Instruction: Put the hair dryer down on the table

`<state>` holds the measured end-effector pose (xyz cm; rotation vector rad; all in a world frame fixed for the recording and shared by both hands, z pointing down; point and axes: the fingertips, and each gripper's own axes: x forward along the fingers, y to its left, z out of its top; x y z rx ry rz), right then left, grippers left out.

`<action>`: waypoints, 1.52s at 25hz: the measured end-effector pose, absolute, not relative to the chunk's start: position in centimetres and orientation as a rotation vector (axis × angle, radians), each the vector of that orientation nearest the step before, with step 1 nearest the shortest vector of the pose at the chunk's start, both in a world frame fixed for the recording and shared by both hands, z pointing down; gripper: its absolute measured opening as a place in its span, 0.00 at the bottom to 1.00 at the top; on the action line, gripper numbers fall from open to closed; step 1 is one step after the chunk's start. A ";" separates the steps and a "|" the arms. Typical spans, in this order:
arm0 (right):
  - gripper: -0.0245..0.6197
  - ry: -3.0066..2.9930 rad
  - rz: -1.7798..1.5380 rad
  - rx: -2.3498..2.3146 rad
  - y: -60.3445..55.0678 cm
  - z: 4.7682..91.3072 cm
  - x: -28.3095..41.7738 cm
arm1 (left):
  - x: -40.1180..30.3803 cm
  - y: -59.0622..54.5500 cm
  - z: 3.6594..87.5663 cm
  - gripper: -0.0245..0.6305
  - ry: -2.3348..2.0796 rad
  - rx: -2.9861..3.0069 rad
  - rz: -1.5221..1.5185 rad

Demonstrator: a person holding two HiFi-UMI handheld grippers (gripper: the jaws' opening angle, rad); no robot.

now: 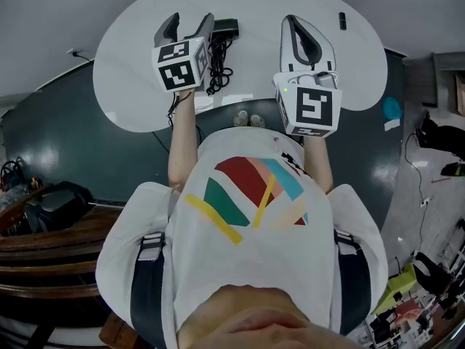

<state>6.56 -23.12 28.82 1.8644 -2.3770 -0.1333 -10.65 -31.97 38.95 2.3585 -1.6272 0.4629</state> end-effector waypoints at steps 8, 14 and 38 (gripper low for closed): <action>0.05 -2.422 -0.212 1.899 -22.8 26.1 6.5 | -9.1 -29.0 26.7 0.27 -1.751 2.657 0.071; 0.05 -2.451 -0.286 1.903 -22.0 24.5 6.0 | -8.4 -24.8 22.9 0.06 -1.916 2.771 -0.049; 0.05 -2.493 -0.337 1.877 -20.9 24.3 5.6 | -8.1 -21.9 20.5 0.06 -1.978 2.793 -0.138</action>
